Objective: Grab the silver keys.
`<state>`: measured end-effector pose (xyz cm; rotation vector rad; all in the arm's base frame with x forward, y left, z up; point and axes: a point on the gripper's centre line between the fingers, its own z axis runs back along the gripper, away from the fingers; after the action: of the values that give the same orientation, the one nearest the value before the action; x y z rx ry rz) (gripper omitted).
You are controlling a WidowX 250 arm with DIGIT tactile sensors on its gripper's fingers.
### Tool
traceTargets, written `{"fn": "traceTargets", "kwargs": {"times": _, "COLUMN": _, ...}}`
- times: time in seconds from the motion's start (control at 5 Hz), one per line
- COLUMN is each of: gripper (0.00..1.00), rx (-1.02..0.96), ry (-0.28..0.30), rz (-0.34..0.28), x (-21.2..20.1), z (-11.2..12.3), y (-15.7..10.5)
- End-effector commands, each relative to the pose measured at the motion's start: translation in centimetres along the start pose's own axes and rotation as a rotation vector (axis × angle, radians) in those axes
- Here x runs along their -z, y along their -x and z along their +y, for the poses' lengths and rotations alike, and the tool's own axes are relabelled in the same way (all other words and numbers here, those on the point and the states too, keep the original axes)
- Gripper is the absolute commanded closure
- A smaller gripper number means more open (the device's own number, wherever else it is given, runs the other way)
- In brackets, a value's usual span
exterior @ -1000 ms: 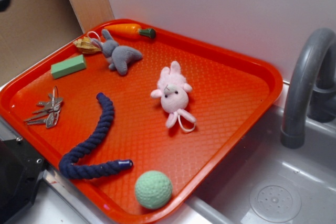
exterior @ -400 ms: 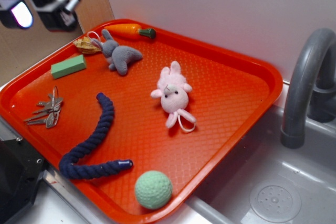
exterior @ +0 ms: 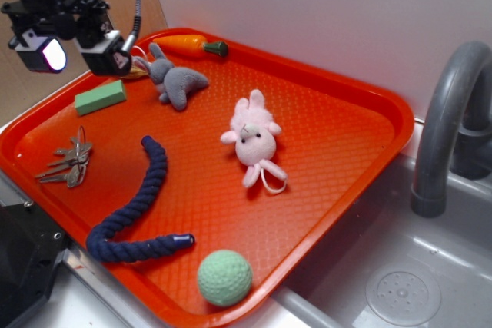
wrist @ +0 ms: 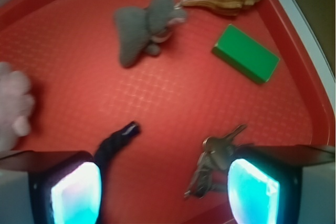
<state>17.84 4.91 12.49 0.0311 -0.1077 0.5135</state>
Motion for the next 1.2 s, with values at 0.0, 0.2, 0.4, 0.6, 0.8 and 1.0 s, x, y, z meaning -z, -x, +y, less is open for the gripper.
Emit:
{"fn": "traceTargets", "kwargs": {"times": 0.0, "gripper": 0.00, "rx": -0.018, "ry": -0.025, "rz": 0.023, "x": 0.9, "z": 3.7, "y": 0.2}}
{"fn": "traceTargets", "kwargs": {"times": 0.2, "gripper": 0.00, "rx": -0.030, "ry": -0.007, "rz": 0.059, "x": 0.8, "z": 3.6, "y": 1.8}}
{"fn": "traceTargets", "kwargs": {"times": 0.4, "gripper": 0.00, "rx": -0.227, "ry": 0.041, "rz": 0.130, "x": 1.5, "z": 3.4, "y": 2.9}}
{"fn": "traceTargets", "kwargs": {"times": 0.6, "gripper": 0.00, "rx": -0.277, "ry": 0.039, "rz": 0.098, "x": 2.2, "z": 3.3, "y": 3.8}}
{"fn": "traceTargets", "kwargs": {"times": 0.8, "gripper": 0.00, "rx": -0.314, "ry": 0.072, "rz": 0.081, "x": 2.4, "z": 3.4, "y": 4.3}}
{"fn": "traceTargets", "kwargs": {"times": 1.0, "gripper": 0.00, "rx": -0.286, "ry": 0.094, "rz": 0.033, "x": 2.8, "z": 2.6, "y": 4.6}}
